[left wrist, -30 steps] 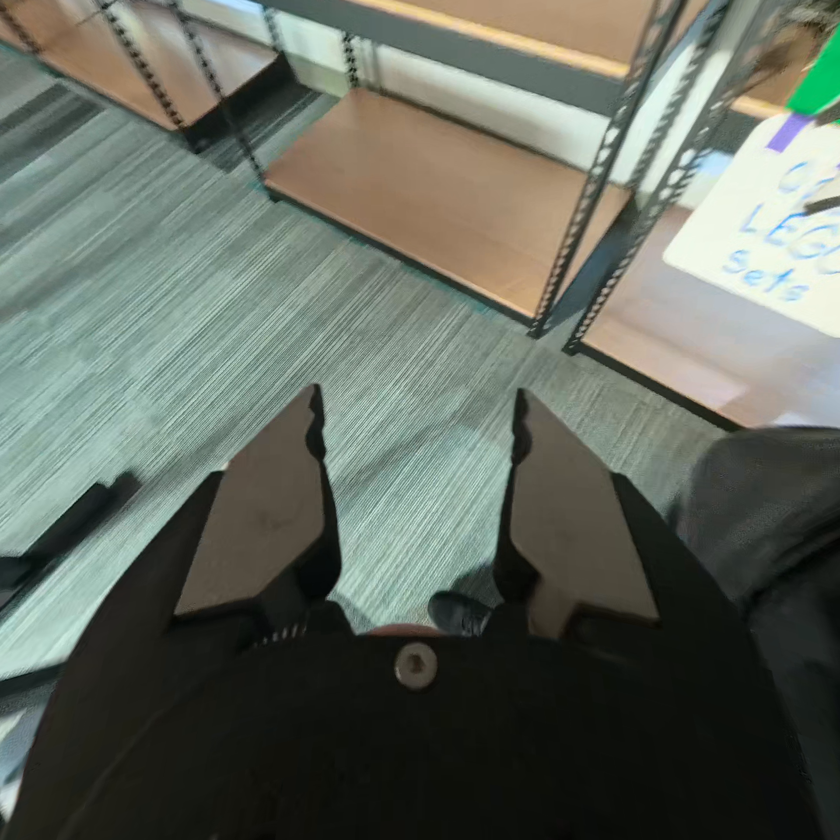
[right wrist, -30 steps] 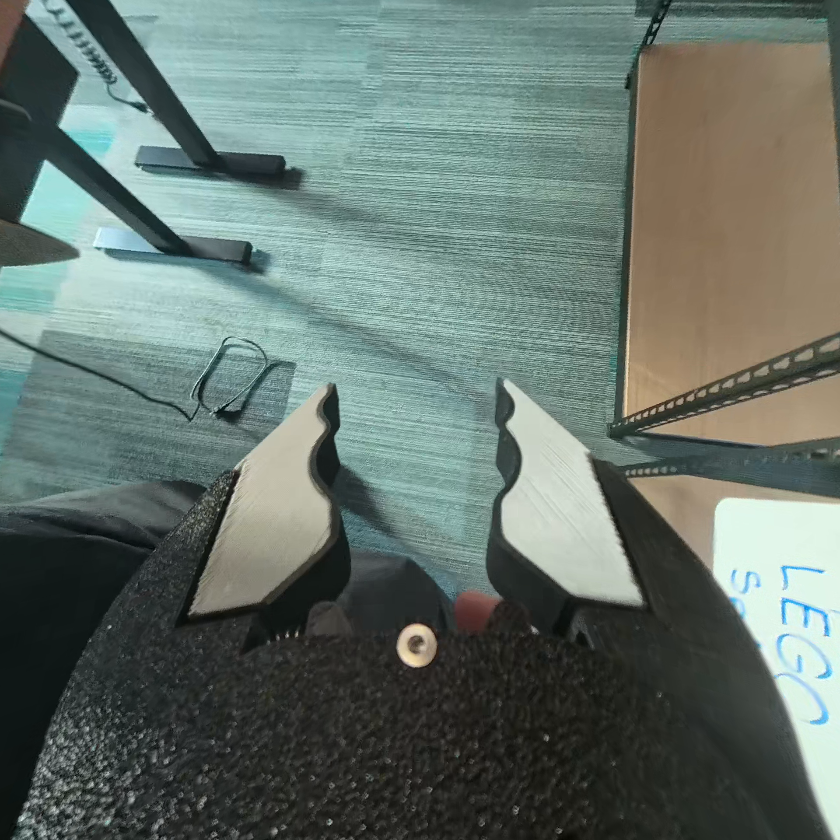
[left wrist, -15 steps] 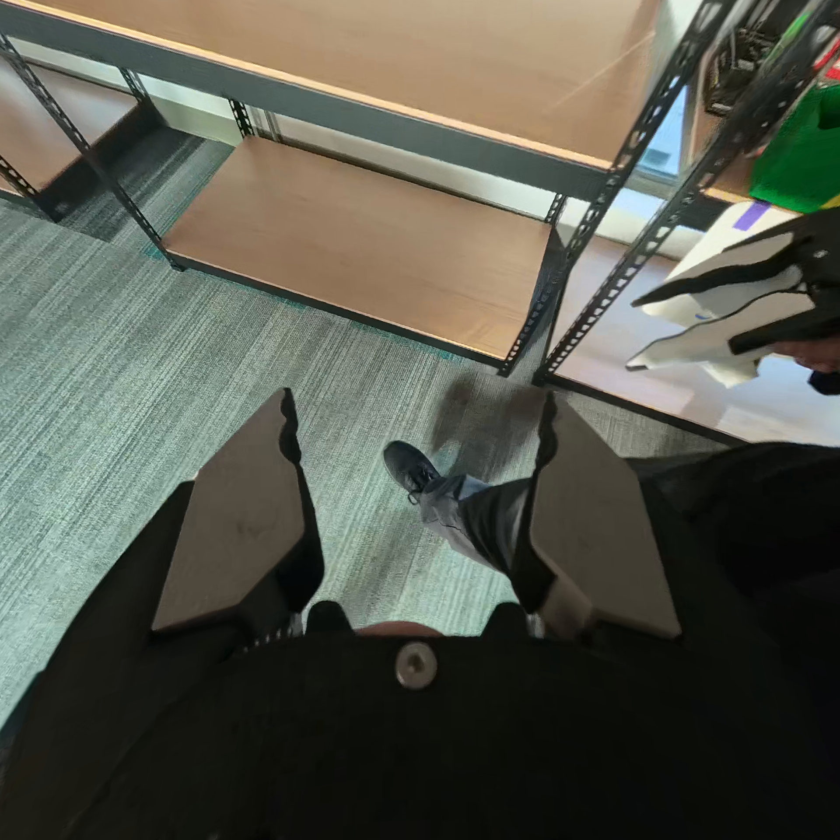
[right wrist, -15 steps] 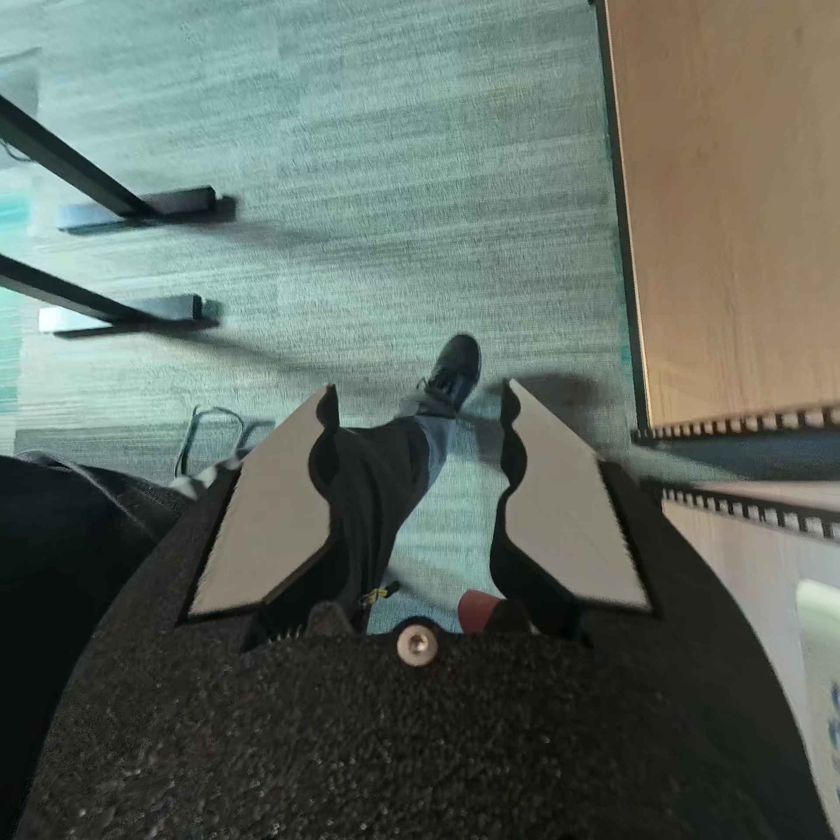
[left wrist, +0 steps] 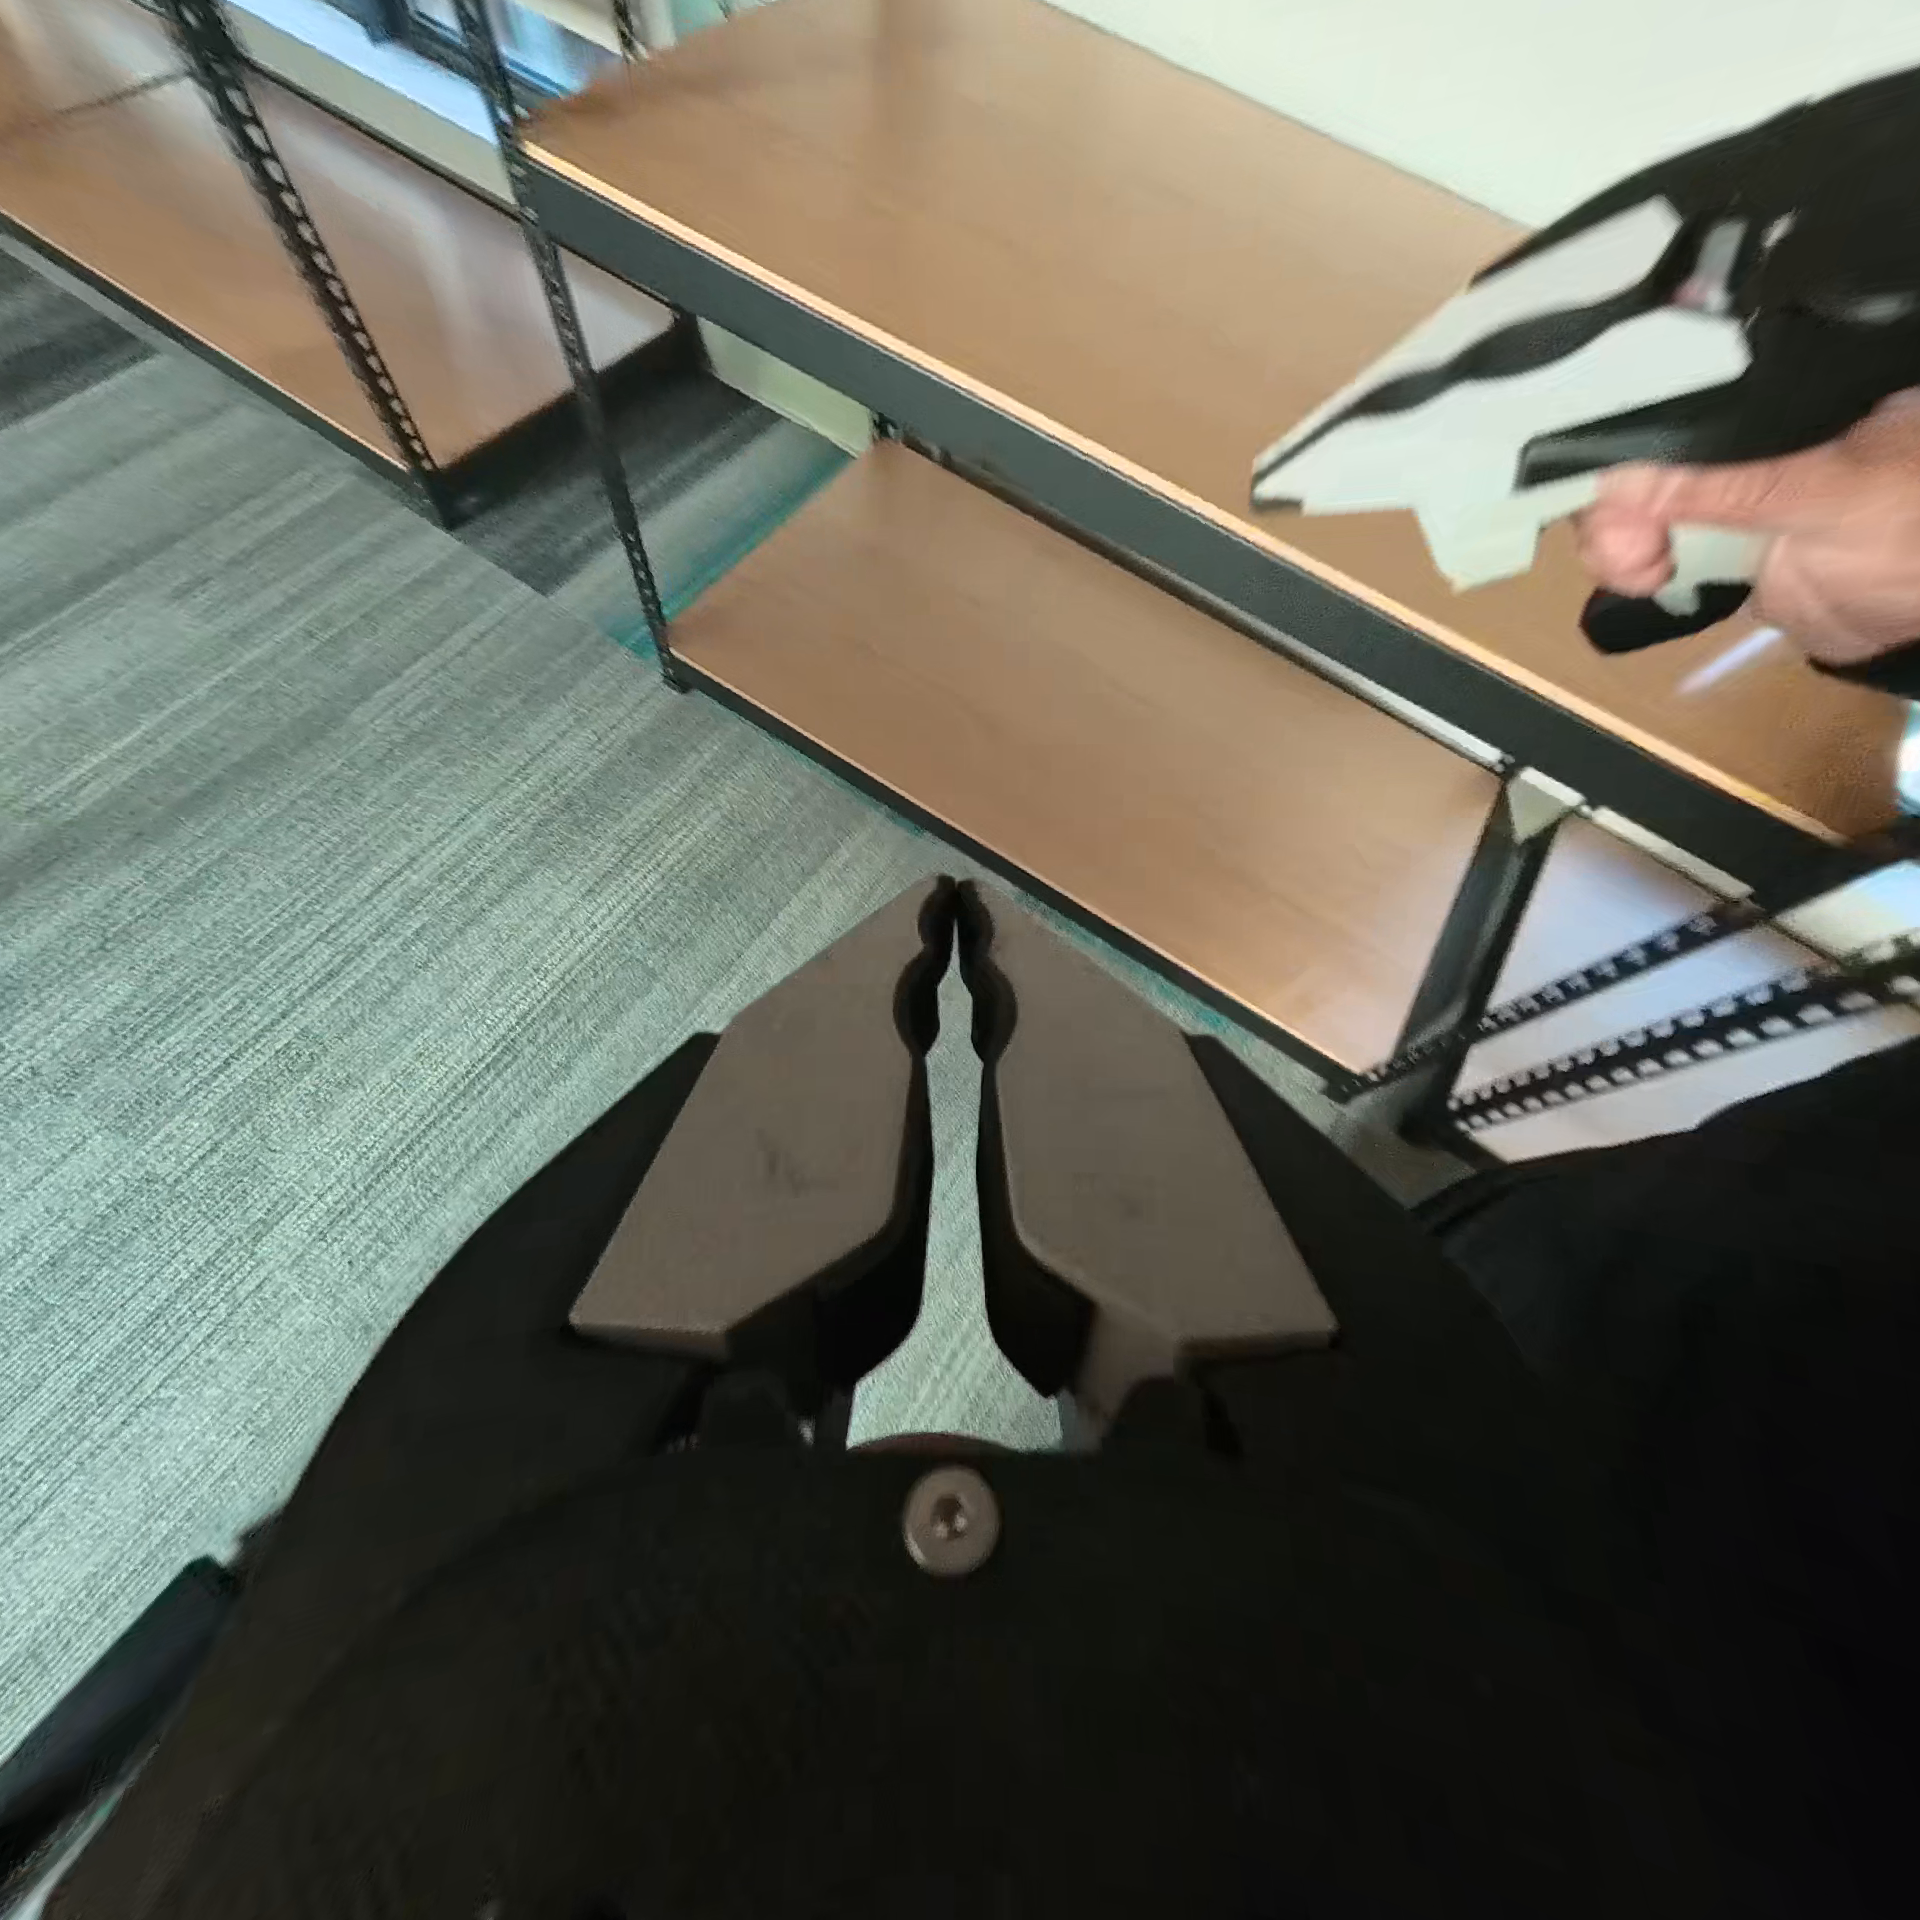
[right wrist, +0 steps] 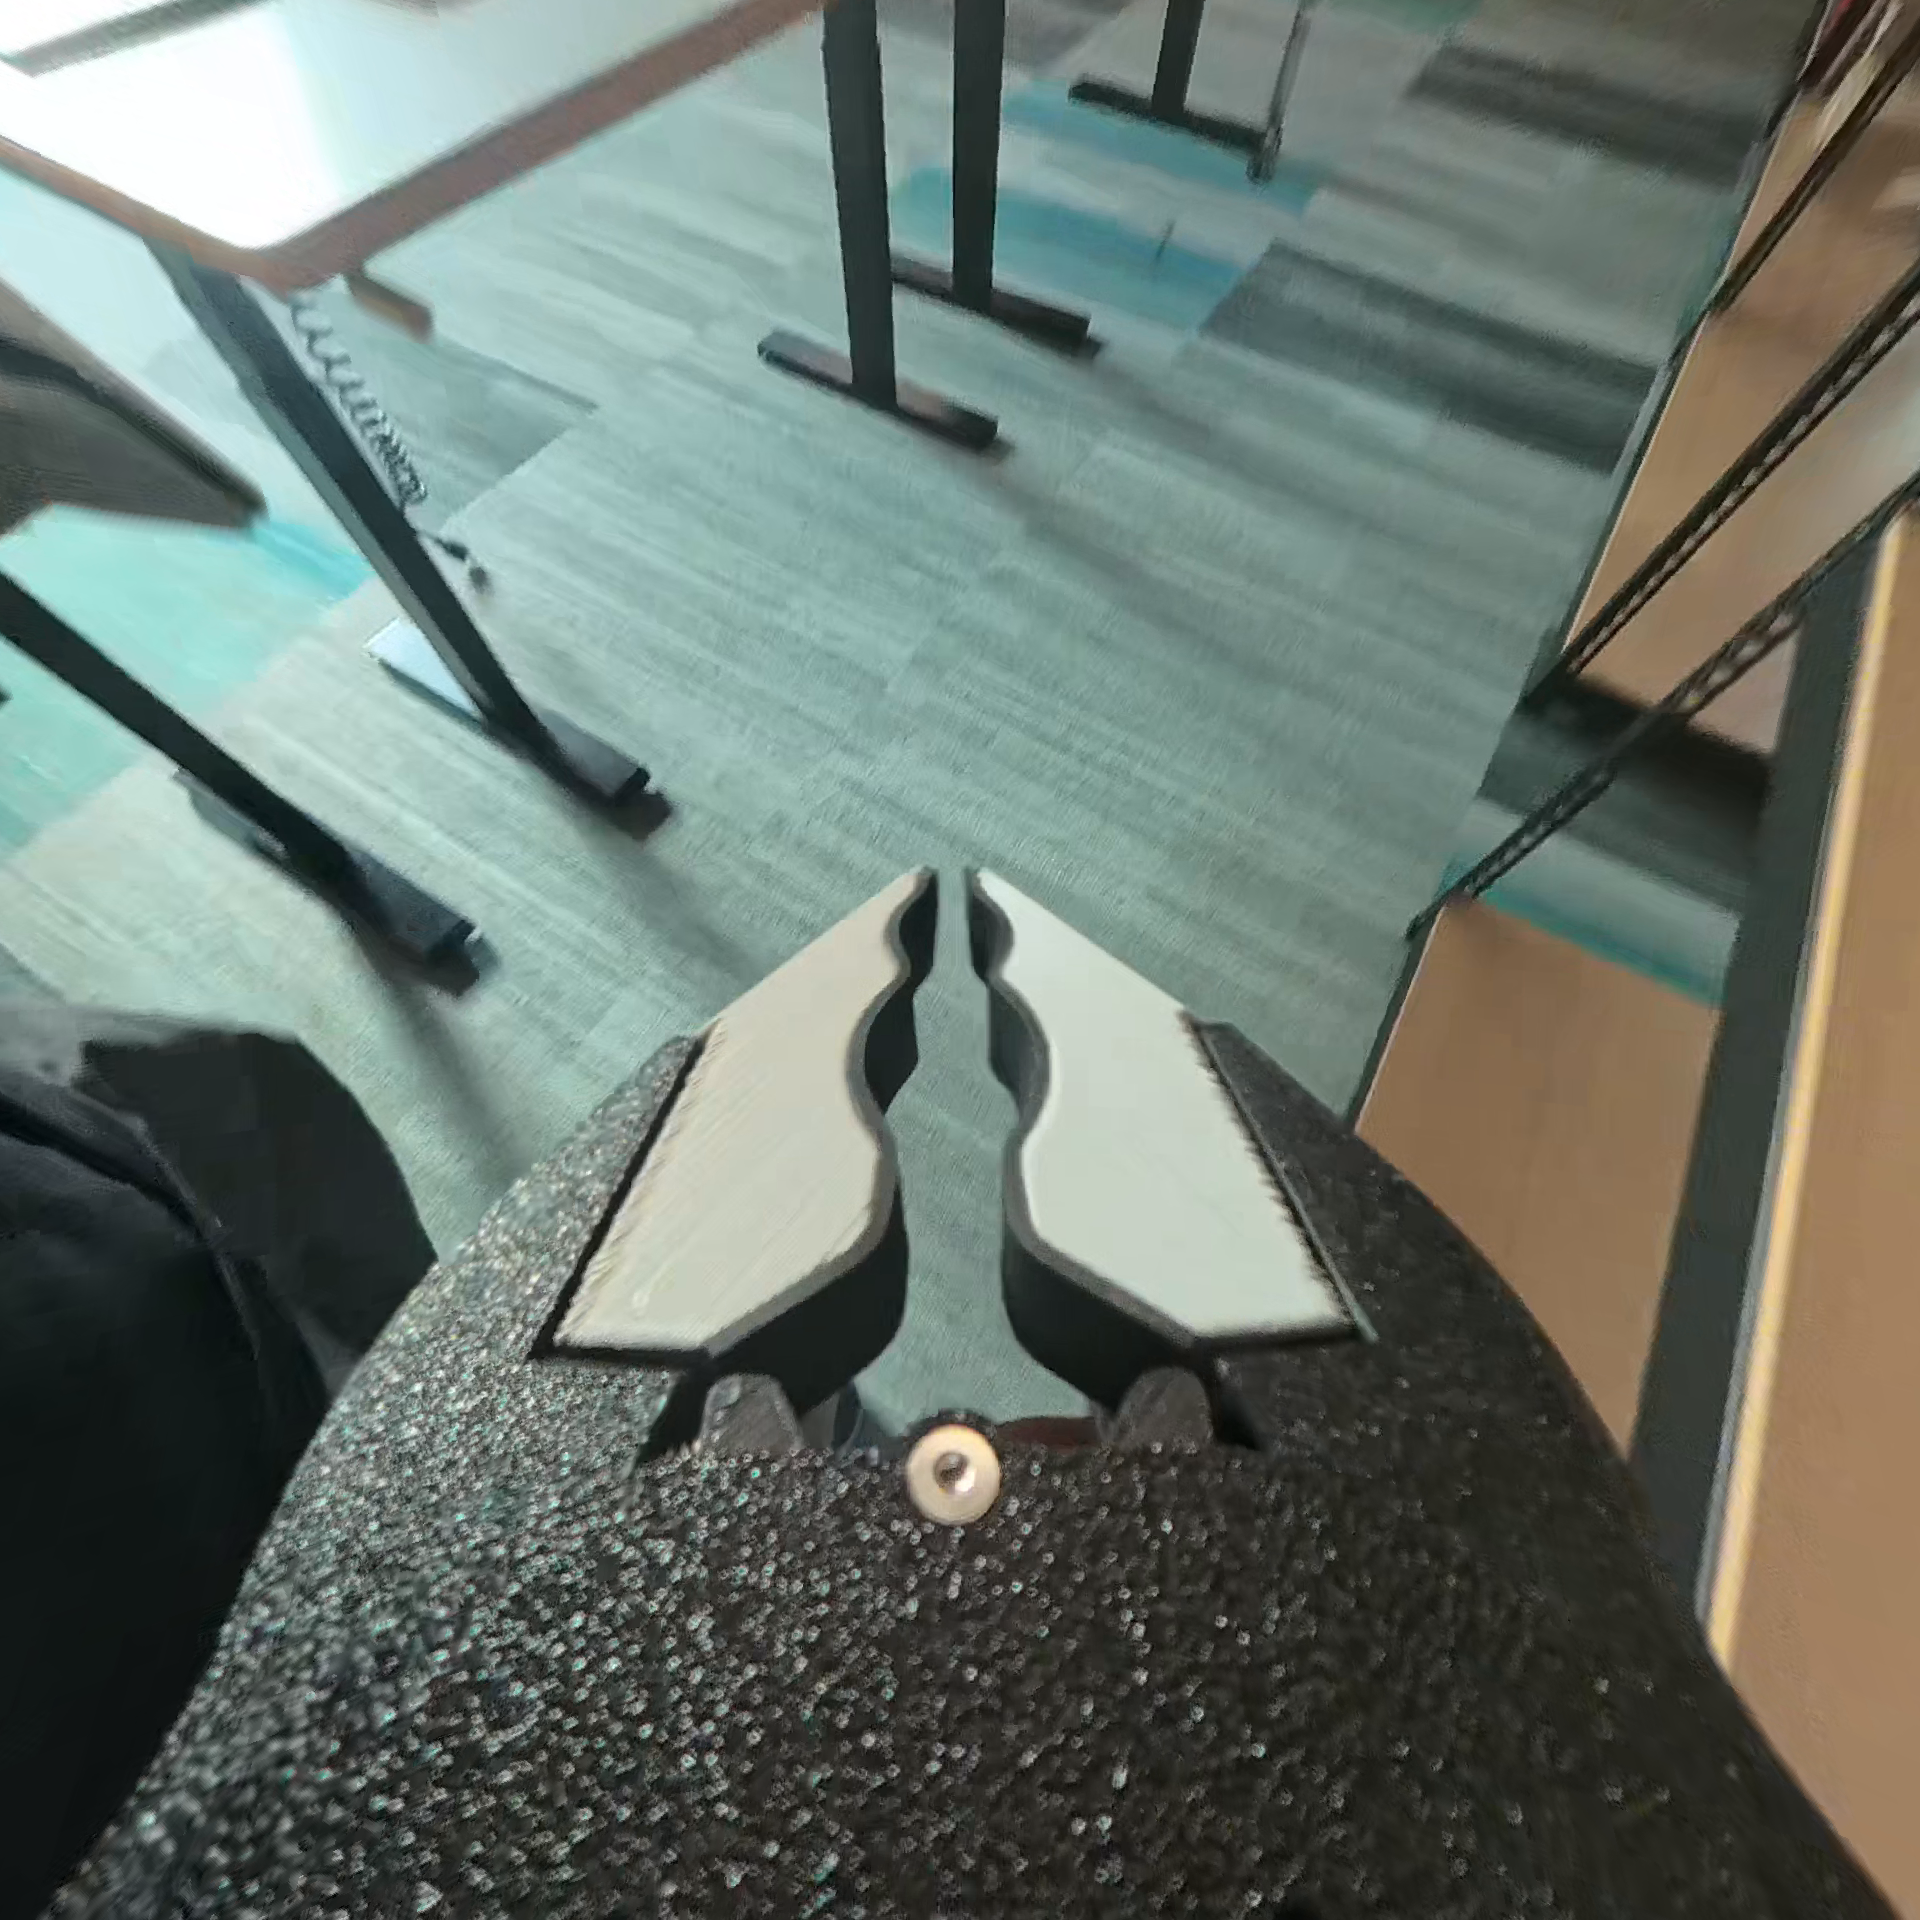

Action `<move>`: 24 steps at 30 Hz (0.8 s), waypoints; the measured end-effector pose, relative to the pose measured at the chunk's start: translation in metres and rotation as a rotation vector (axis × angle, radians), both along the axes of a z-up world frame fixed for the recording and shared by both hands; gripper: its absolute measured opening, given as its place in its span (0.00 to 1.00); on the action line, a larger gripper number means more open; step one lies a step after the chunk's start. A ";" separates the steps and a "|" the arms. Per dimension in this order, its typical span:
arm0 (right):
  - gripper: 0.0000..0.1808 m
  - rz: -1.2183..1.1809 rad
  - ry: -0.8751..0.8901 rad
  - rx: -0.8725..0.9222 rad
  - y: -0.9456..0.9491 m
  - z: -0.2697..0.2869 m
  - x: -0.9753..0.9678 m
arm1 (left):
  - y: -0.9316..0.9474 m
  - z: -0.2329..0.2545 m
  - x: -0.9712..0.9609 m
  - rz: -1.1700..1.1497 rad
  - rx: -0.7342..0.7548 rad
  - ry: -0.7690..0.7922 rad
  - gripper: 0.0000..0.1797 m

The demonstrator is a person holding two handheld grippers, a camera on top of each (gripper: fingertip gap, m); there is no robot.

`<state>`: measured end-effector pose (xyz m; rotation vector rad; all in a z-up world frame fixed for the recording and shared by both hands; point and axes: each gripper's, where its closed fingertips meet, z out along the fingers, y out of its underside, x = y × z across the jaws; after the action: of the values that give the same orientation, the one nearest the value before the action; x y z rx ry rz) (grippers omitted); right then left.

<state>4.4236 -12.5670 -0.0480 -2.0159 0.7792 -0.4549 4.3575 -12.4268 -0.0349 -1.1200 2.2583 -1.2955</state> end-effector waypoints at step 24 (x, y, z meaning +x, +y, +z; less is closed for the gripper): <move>0.00 -0.390 0.005 -0.012 0.123 0.032 0.355 | 0.115 -0.010 0.414 -0.354 -0.116 0.043 0.16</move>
<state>4.7782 -12.4444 -0.0159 -1.8770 1.1817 -0.6772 4.7711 -12.3120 -0.0453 -0.8113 2.5240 -1.5647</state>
